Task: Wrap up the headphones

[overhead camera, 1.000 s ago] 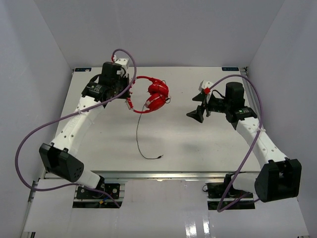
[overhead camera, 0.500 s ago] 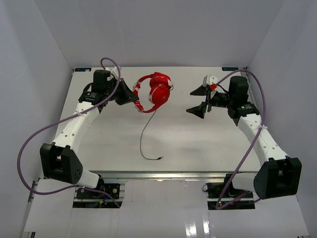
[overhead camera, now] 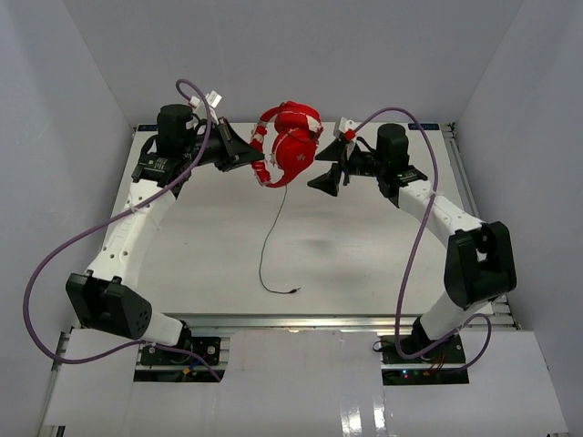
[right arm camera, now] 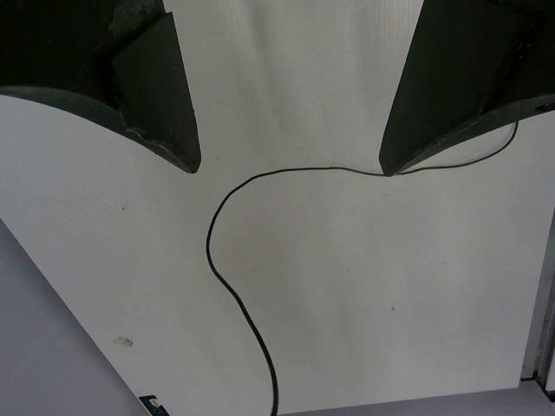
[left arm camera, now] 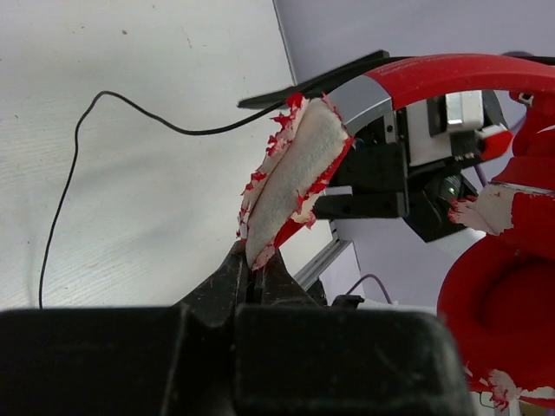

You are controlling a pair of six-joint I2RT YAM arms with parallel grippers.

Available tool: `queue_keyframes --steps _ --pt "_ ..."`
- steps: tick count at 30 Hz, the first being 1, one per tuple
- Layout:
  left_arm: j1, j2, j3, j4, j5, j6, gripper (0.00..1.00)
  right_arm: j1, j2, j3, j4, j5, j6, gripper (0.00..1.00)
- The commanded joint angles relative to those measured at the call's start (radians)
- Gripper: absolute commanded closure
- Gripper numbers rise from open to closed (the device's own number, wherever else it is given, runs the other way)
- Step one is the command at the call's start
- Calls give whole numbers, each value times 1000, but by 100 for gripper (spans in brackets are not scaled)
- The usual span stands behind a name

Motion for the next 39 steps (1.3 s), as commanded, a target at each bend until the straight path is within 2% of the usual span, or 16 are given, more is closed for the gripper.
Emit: queue_keyframes --steps 1,10,12,14,15,18,19,21,22,26,28,30,33,34,35,39 --pt "0 -71 113 -49 44 -21 100 54 94 114 193 -29 86 10" --pt "-3 -62 178 -76 44 -59 100 97 316 269 326 -113 179 10" --pt "-3 -60 187 -78 42 -68 100 107 351 279 326 -102 177 8" --pt "-3 -57 205 -78 39 -76 100 111 389 292 327 -102 180 2" --pt "-3 -57 215 -80 35 -78 100 113 407 288 349 -116 196 5" --pt "-3 -54 244 -89 19 -81 100 115 443 226 534 -201 348 30" --pt "-3 -51 245 -93 19 -81 100 115 443 222 545 -219 410 36" --pt "-3 -48 258 -94 11 -82 100 133 438 127 758 -232 544 53" --pt "-3 -45 264 -93 7 -84 100 146 433 96 803 -229 561 56" --pt "-3 -42 295 -102 -16 -81 100 190 382 8 816 -178 574 86" --pt "-2 -37 321 -131 -71 -47 100 193 332 -40 816 -138 582 92" --pt "0 -34 327 -154 -149 -6 100 192 259 -91 725 -98 512 92" --pt "0 -25 286 -174 -356 77 100 196 91 -100 238 52 237 92" --pt "0 -22 267 -171 -418 89 100 203 53 -96 138 105 102 92" --pt "3 -21 235 -151 -504 107 100 205 21 -90 54 193 53 92" --pt "4 35 204 -103 -694 194 100 226 -132 -55 -345 379 -185 92"
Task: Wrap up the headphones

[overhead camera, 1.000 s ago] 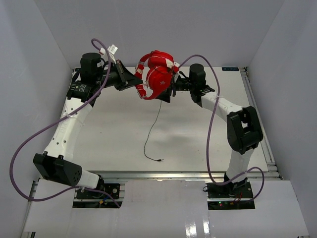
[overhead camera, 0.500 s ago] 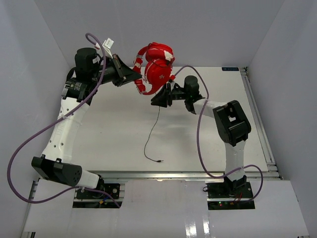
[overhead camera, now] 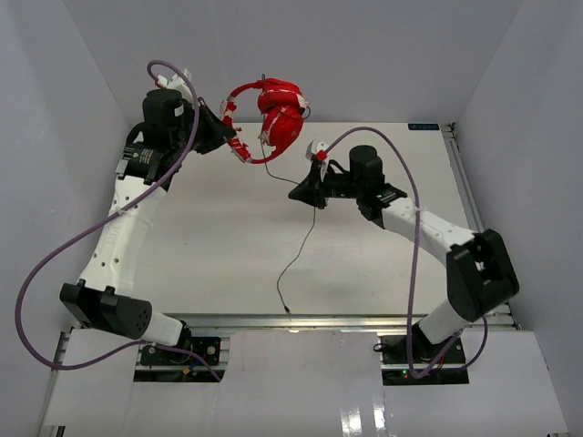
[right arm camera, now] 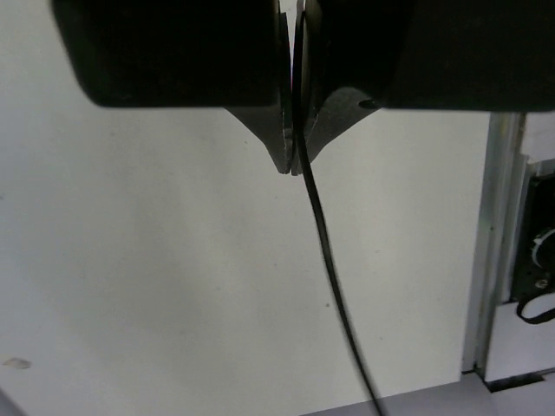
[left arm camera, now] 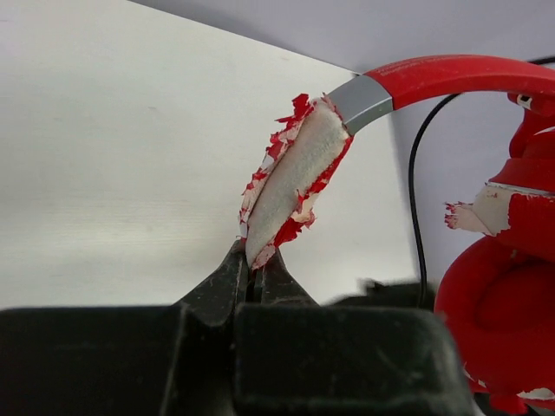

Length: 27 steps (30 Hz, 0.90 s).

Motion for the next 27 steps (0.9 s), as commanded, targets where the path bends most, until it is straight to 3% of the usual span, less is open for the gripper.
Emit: queue_keyframes --steps 1,5,11,18,24,27 --pt "4 61 -21 80 -304 103 100 36 -140 87 -544 297 -417 92" --pt "0 202 7 121 -374 152 100 138 -163 189 -761 598 -686 92" --pt "-67 345 3 107 -438 296 100 257 -220 249 -693 987 -844 92" --pt "-184 231 -359 240 -332 385 100 233 -121 390 -645 995 -843 92" --pt "-191 80 -570 368 -59 382 100 171 -107 354 -587 954 -800 92" --pt "-191 -10 -661 428 57 412 100 83 -125 323 -581 830 -737 92"
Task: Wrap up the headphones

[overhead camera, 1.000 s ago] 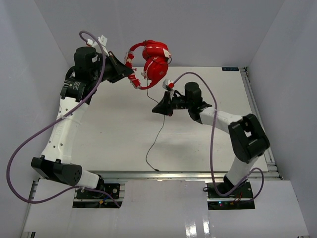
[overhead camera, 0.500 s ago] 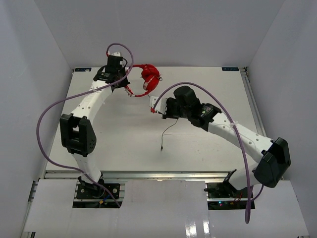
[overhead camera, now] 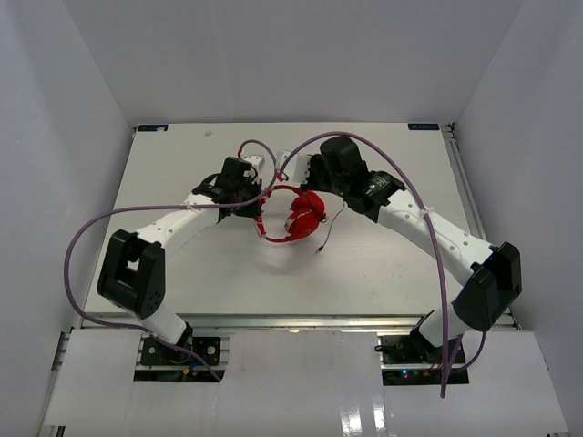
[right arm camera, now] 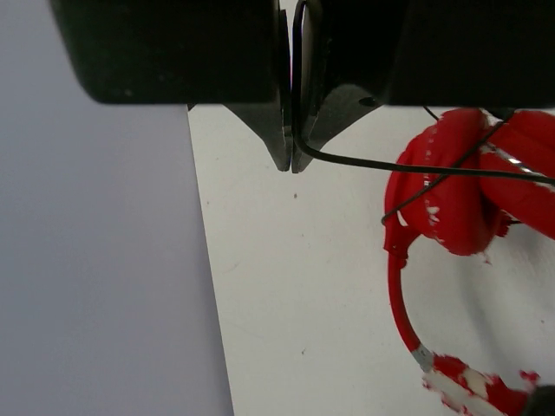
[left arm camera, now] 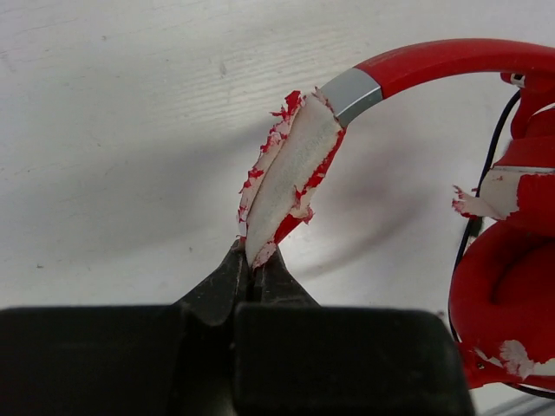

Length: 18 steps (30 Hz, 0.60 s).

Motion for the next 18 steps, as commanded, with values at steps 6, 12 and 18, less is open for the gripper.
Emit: queue_keyframes --steps 6,12,18 --pt "12 -296 -121 205 468 56 100 -270 -47 -67 97 -543 236 89" --pt "11 -328 -62 195 729 26 100 -292 -7 -99 112 -882 394 89" --pt "11 -357 28 225 690 -75 100 -348 13 -176 243 -1235 582 84"
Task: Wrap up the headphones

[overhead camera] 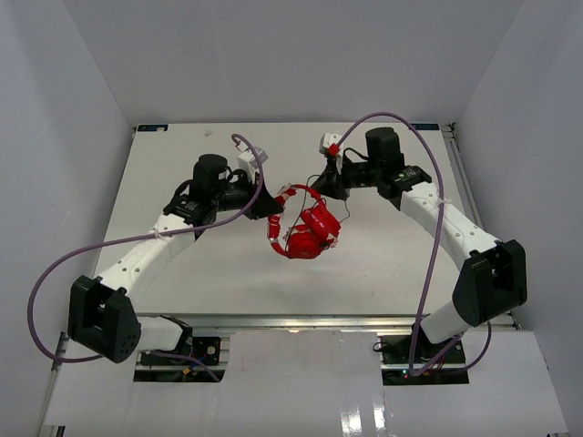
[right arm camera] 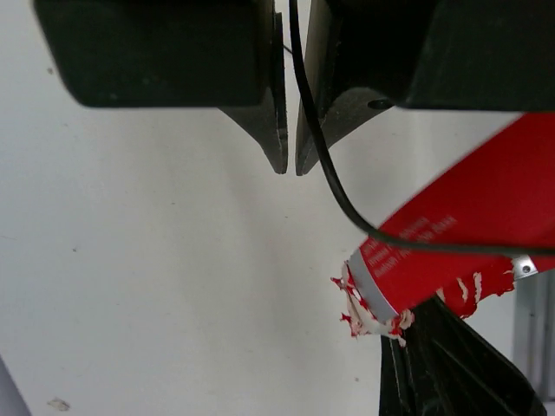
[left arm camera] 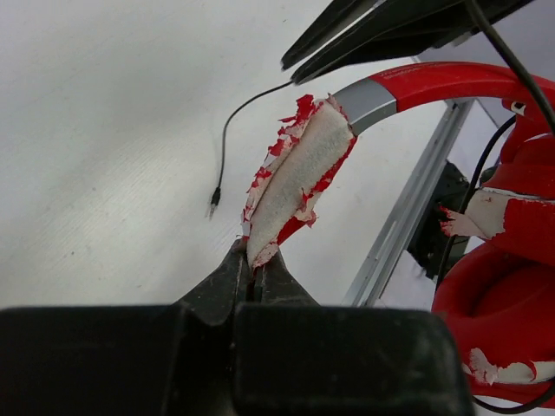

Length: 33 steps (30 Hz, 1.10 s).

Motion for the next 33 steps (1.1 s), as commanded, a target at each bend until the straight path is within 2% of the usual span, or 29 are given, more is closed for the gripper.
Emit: queue_keyframes --steps 1,2,5,6,8,9,15,16,19,23,26,29,30,32,33 --pt "-4 -79 146 61 98 -112 100 -55 16 -65 176 -371 218 83" --pt "-4 -76 170 56 90 -125 100 -59 15 -74 205 -402 269 82" --pt "-4 -58 280 26 23 -168 100 -55 15 -124 445 -484 444 82" --pt "-4 -49 313 10 5 -174 100 -55 16 -156 529 -498 590 81" --pt "-6 -13 420 -51 -20 -180 100 -50 29 -182 764 -520 779 80" --pt "-6 8 482 -92 -38 -183 100 -46 36 -196 880 -525 832 80" --pt "-4 61 689 -202 -162 -221 100 0 84 -253 1308 -515 1173 81" --pt "-4 64 709 -208 -189 -231 100 7 87 -268 1371 -511 1223 81" --pt "-6 79 752 -212 -274 -278 100 26 78 -308 1420 -496 1263 81" --pt "-5 93 797 -205 -437 -319 100 47 44 -372 1413 -469 1245 84" --pt "-6 101 810 -205 -564 -341 100 51 8 -390 1281 -426 1165 89" --pt "-6 97 792 -206 -704 -354 100 51 -46 -378 1074 -364 990 92" --pt "-6 95 778 -206 -762 -353 100 51 -78 -362 865 -295 890 92" --pt "-6 96 733 -203 -866 -350 100 63 -106 -311 657 -150 662 92" --pt "-6 99 732 -202 -867 -339 100 69 -117 -310 555 -149 591 92"
